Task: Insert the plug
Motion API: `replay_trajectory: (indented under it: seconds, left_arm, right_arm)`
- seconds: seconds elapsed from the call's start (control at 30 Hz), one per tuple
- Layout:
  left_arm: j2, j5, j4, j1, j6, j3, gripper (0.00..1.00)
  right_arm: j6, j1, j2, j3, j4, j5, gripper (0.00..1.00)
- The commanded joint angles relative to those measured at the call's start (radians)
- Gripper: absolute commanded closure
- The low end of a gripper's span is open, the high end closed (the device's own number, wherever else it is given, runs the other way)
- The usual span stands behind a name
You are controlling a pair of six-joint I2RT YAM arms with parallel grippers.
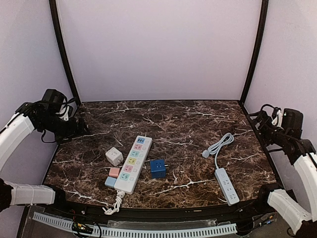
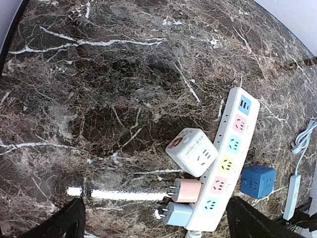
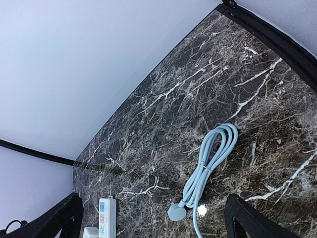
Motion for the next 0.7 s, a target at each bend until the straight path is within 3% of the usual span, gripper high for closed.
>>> replay_trajectory:
  seconds: [0.0,0.37,0.67]
  left_arm:
    - [-0.032,0.022,-0.057,-0.007,0.023,-0.021,0.00]
    - [-0.031,0.087,-0.083,-0.055,0.044,-0.063,0.00]
    - [-0.004,0.016,-0.087,-0.184,-0.026,-0.115,0.05]
  right_arm:
    - [0.023,-0.006,0.011,-0.012,-0.052,0.016,0.01]
    - [0.020,-0.006,0.037,0.016,-0.132,-0.020,0.01]
    - [0.039,-0.008,0.025,0.040,-0.241,-0.040,0.01]
